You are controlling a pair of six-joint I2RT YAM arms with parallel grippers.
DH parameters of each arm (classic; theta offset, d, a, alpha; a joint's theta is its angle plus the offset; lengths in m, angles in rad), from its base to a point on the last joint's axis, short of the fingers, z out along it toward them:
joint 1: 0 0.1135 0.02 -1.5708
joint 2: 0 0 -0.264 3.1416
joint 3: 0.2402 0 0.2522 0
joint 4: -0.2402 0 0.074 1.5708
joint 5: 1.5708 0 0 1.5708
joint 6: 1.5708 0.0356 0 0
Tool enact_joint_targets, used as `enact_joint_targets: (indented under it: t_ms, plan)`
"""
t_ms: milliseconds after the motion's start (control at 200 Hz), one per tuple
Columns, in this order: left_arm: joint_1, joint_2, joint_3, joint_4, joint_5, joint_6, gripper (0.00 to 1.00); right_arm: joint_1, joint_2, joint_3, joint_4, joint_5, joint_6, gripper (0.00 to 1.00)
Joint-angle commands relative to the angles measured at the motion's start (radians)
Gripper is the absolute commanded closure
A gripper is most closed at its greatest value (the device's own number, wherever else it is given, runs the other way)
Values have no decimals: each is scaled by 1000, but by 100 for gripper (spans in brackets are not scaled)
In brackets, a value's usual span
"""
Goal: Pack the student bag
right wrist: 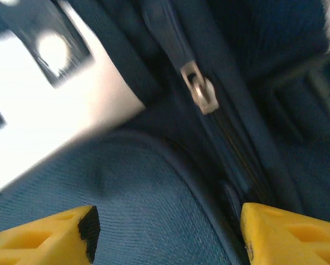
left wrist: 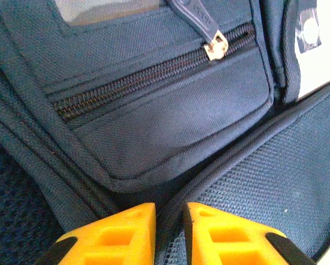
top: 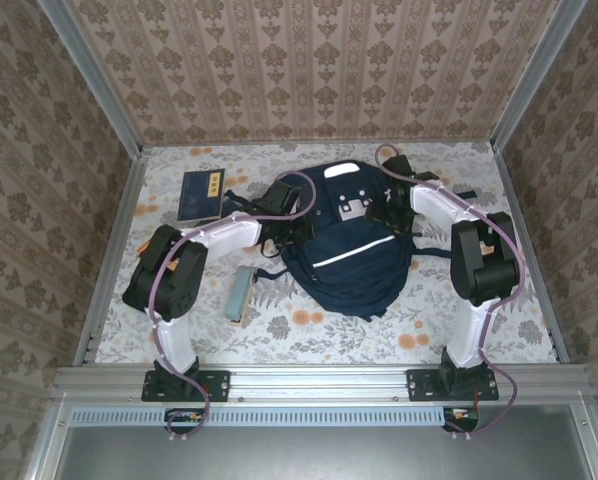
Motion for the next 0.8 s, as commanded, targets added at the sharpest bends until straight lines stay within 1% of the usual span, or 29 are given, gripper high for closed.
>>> enact_joint_targets:
  t_ms: [0, 120, 220, 280, 375, 470, 580, 690, 795]
  plan:
    - [11, 95, 82, -78, -83, 43, 78, 13, -33, -113, 31, -79, 24, 32]
    - [39, 173, 183, -130, -107, 109, 78, 62, -83, -227, 114, -127, 109, 34]
    - [83, 223, 250, -150, -97, 143, 77, 128, -97, -286, 240, -185, 201, 34]
    - [109, 241, 284, -154, -84, 162, 75, 164, -80, -277, 288, -213, 237, 34]
    - [141, 242, 344, -181, -72, 196, 71, 192, -35, -209, 313, -241, 256, 34]
    - [155, 202, 386, -225, -72, 242, 62, 188, -28, -131, 268, -221, 240, 34]
    - [152, 122, 393, -290, -81, 298, 48, 172, -106, -109, 215, -180, 202, 31]
    - [120, 36, 368, -362, -136, 340, 36, 131, -232, -170, 188, -147, 185, 24]
    - [55, -31, 332, -414, -206, 369, 30, 62, -361, -275, 177, -105, 184, 17]
